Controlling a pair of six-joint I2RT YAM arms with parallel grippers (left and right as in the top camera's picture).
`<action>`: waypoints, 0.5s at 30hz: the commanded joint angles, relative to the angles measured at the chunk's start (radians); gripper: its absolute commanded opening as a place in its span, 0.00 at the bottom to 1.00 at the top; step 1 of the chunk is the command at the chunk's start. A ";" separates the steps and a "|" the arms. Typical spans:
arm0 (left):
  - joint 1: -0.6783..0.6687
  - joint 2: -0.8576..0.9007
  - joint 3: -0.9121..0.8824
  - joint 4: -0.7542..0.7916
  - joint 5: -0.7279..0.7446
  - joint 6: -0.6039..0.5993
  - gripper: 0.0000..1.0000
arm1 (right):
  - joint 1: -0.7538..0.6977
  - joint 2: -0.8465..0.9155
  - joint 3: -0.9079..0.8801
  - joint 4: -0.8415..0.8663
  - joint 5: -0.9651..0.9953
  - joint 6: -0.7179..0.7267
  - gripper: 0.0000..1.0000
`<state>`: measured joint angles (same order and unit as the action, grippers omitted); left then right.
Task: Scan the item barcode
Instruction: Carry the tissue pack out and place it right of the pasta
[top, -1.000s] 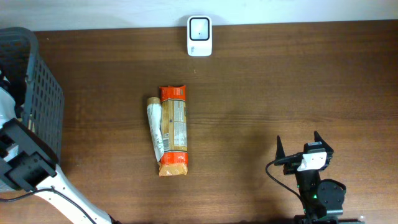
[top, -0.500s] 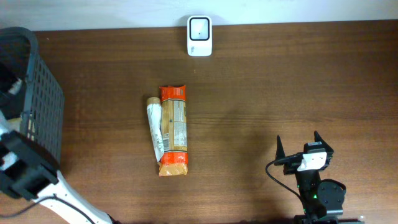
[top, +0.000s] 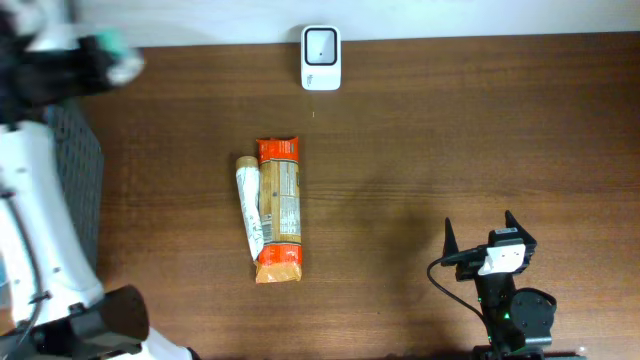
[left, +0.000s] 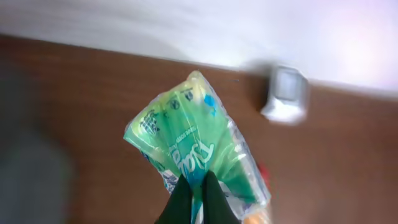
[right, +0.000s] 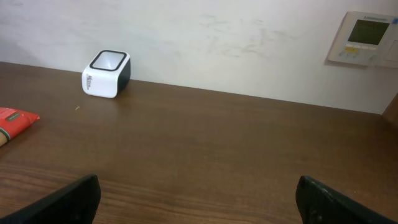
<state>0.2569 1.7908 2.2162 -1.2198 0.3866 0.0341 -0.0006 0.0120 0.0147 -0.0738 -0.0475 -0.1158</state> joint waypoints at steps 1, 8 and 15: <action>-0.175 0.016 -0.024 -0.076 0.027 0.116 0.00 | -0.006 -0.005 -0.009 0.002 -0.005 -0.004 0.99; -0.493 0.082 -0.241 -0.051 -0.073 0.117 0.00 | -0.006 -0.005 -0.009 0.002 -0.005 -0.004 0.99; -0.654 0.126 -0.577 0.154 -0.073 0.063 0.00 | -0.006 -0.005 -0.009 0.002 -0.005 -0.004 0.98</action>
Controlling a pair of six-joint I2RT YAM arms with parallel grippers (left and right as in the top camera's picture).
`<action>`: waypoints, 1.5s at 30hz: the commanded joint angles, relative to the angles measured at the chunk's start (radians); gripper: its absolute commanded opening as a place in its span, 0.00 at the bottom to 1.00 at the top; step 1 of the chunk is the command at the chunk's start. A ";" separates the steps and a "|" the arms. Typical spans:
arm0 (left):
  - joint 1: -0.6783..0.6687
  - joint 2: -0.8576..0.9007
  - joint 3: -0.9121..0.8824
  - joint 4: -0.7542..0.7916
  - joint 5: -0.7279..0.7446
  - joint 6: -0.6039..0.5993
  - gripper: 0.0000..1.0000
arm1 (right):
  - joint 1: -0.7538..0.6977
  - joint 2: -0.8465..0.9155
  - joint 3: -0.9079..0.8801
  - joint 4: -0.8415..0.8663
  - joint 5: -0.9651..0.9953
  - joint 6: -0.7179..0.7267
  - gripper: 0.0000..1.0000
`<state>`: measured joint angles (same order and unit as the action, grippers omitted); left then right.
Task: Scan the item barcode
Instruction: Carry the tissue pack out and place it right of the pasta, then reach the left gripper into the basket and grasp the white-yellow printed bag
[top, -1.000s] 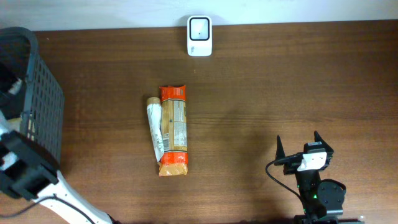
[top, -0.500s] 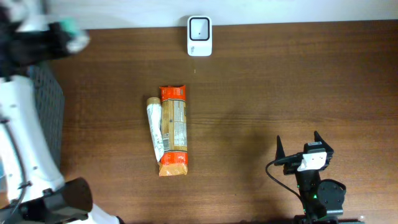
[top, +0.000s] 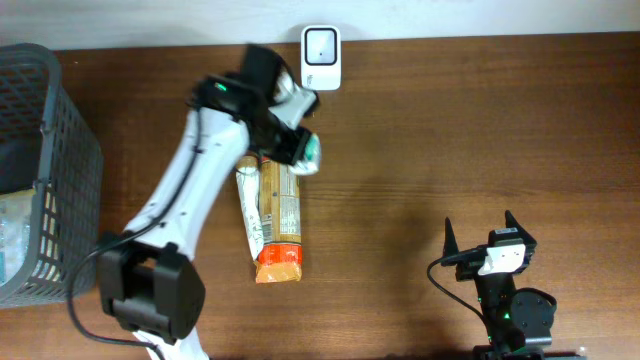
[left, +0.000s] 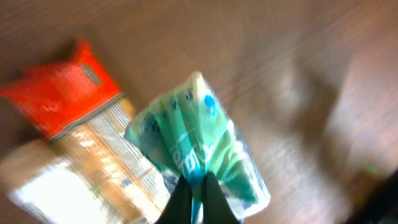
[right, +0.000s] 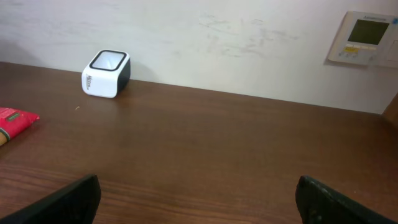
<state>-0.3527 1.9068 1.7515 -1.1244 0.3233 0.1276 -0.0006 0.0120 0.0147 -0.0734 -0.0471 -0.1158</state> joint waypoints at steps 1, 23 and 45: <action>-0.059 0.010 -0.153 0.098 -0.010 -0.034 0.00 | -0.006 -0.005 -0.009 0.001 -0.005 -0.004 0.99; -0.040 -0.019 -0.042 0.213 -0.149 -0.116 0.89 | -0.006 -0.005 -0.009 0.001 -0.005 -0.004 0.99; 0.906 -0.202 0.226 -0.007 -0.476 -0.299 0.99 | -0.006 -0.005 -0.009 0.001 -0.006 -0.004 0.99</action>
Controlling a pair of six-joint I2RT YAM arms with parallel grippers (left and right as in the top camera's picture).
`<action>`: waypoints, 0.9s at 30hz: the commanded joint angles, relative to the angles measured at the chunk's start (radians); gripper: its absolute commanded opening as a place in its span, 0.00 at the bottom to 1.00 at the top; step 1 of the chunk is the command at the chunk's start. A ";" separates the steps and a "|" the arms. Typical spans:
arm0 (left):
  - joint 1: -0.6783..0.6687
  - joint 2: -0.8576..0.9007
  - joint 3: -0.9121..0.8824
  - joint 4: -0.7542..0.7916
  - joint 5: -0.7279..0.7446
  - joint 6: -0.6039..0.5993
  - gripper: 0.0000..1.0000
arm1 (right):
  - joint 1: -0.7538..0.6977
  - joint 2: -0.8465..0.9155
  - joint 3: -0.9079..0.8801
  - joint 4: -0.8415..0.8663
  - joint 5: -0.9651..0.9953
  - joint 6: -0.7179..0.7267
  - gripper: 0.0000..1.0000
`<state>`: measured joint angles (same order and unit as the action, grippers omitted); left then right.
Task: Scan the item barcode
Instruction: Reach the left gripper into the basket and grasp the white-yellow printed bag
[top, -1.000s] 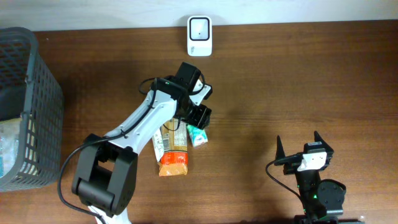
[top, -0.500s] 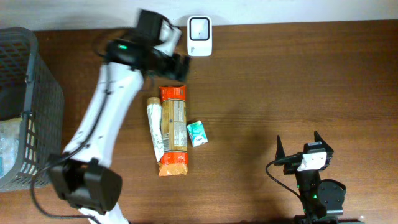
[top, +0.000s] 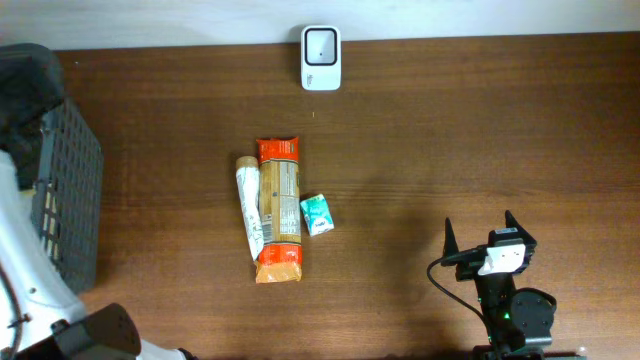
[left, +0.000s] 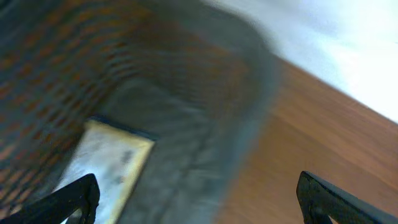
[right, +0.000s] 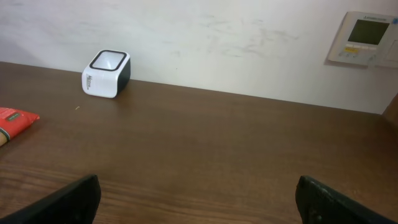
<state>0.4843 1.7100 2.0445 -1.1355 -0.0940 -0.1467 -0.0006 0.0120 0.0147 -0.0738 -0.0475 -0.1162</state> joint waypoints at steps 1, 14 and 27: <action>0.088 -0.005 -0.092 0.012 -0.065 -0.025 0.99 | -0.006 -0.005 -0.009 0.002 -0.005 -0.003 0.99; 0.198 -0.002 -0.640 0.511 -0.108 0.404 1.00 | -0.006 -0.005 -0.009 0.002 -0.005 -0.003 0.99; 0.283 0.069 -0.468 0.400 0.056 0.399 0.95 | -0.006 -0.005 -0.009 0.002 -0.005 -0.003 0.99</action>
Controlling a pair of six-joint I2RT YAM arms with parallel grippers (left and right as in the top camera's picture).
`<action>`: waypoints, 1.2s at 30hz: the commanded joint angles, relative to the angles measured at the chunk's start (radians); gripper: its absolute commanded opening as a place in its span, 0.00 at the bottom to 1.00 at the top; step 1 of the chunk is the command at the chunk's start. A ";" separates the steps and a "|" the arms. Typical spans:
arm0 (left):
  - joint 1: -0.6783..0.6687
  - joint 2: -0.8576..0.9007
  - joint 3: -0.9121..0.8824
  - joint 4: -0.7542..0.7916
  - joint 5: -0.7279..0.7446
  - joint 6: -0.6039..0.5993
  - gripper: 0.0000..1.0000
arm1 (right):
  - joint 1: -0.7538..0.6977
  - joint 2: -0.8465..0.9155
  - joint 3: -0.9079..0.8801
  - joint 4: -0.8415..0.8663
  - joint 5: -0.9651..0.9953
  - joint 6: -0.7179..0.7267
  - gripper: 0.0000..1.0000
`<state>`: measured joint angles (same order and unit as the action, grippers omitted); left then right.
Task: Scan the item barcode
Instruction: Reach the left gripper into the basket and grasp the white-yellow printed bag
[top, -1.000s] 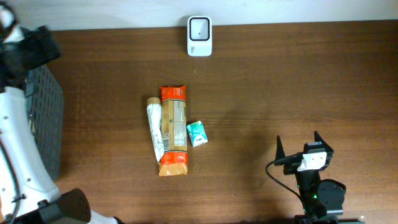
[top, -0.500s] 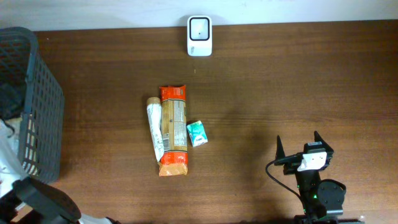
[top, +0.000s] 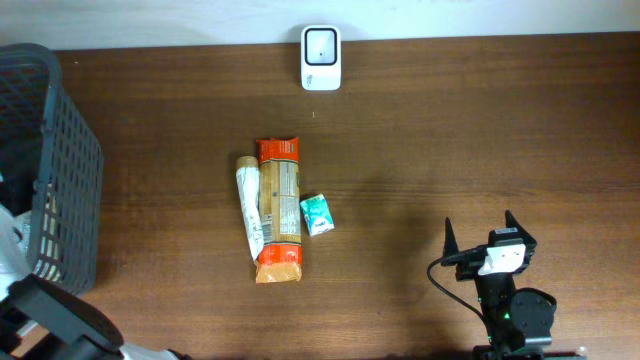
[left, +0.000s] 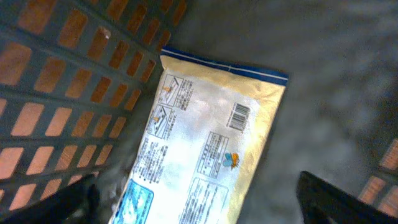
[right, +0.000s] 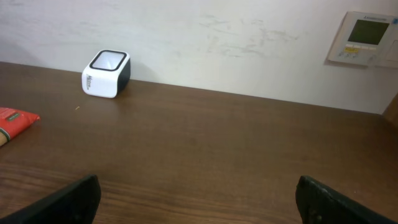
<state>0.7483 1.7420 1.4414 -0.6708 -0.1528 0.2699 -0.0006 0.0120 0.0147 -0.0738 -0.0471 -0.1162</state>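
My left gripper (left: 198, 199) is open inside the grey mesh basket (top: 50, 170), low over a pale yellow and white packet (left: 208, 152) lying flat with its barcode (left: 239, 116) facing up. Nothing is between the fingers. The overhead view does not show this gripper. The white scanner (top: 321, 44) stands at the table's far edge, also in the right wrist view (right: 106, 74). My right gripper (right: 198, 196) rests open and empty near the front right (top: 478, 240).
In the middle of the table lie an orange-red packet (top: 279, 210), a white tube (top: 250, 208) along its left side and a small green packet (top: 316, 214) at its right. The basket's mesh walls (left: 74, 81) close in around the left gripper.
The left gripper was open above the basket's rim in a blurred view. Now it is down inside the basket, close over the pale packet. The right arm has not moved.
The left gripper was shut on the green packet at the far left, then held it near the scanner above the orange-red packet. Later the green packet lay on the table and the gripper was open over the basket. Now it is inside, over the pale packet.
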 joint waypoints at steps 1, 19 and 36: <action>0.021 0.066 0.197 -0.125 0.134 -0.032 0.95 | -0.006 -0.005 -0.009 0.002 -0.006 -0.003 0.99; 0.021 0.410 0.358 -0.342 -0.026 0.042 0.99 | -0.006 -0.005 -0.009 0.002 -0.006 -0.003 0.99; 0.020 0.537 0.340 -0.338 -0.080 0.041 0.72 | -0.006 -0.005 -0.009 0.002 -0.006 -0.003 0.99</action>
<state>0.7662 2.2162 1.7927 -1.0019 -0.2344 0.3027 -0.0006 0.0120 0.0147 -0.0738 -0.0475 -0.1158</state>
